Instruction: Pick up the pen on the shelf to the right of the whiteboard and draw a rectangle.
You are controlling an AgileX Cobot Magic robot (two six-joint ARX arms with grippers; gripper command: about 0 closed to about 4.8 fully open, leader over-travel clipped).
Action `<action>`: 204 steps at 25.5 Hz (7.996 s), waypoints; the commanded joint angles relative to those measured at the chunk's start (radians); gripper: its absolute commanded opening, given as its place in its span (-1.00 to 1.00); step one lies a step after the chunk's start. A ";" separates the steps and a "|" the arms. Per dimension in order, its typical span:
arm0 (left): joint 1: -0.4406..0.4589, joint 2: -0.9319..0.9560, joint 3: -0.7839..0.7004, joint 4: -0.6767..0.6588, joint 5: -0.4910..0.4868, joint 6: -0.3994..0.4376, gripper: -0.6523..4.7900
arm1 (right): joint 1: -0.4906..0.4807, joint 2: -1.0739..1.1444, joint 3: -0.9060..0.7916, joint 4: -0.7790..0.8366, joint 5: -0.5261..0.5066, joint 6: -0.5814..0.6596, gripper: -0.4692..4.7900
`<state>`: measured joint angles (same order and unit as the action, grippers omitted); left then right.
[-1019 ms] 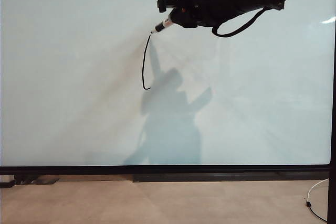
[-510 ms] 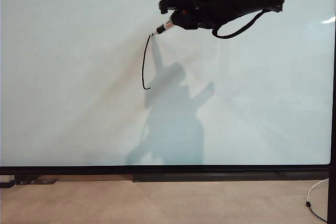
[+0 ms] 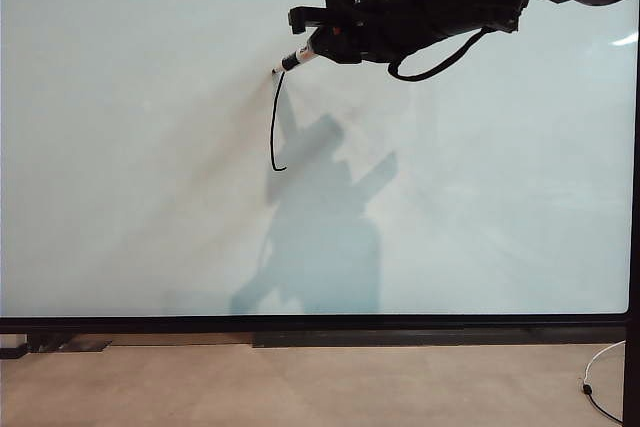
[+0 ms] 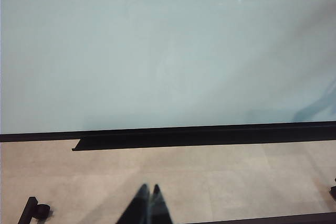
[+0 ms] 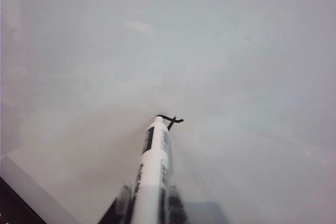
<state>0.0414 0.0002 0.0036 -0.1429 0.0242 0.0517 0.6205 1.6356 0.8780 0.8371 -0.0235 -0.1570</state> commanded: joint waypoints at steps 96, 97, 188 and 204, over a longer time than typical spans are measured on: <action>0.000 0.000 0.004 0.009 0.002 0.000 -0.78 | 0.009 0.183 -0.098 0.192 -0.012 0.195 -0.85; 0.000 0.000 0.004 0.009 0.002 0.000 -0.78 | 0.009 0.190 -0.092 0.192 -0.014 0.195 -0.85; 0.000 0.000 0.003 0.009 0.002 0.000 -0.78 | -0.032 -0.208 -0.369 0.097 0.064 -0.147 -0.85; 0.000 0.000 0.004 0.009 0.002 0.000 -0.78 | 0.065 -0.306 -0.220 -0.199 0.395 -0.706 -0.85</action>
<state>0.0414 0.0002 0.0036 -0.1429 0.0246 0.0517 0.6823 1.3266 0.6518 0.6048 0.3496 -0.8188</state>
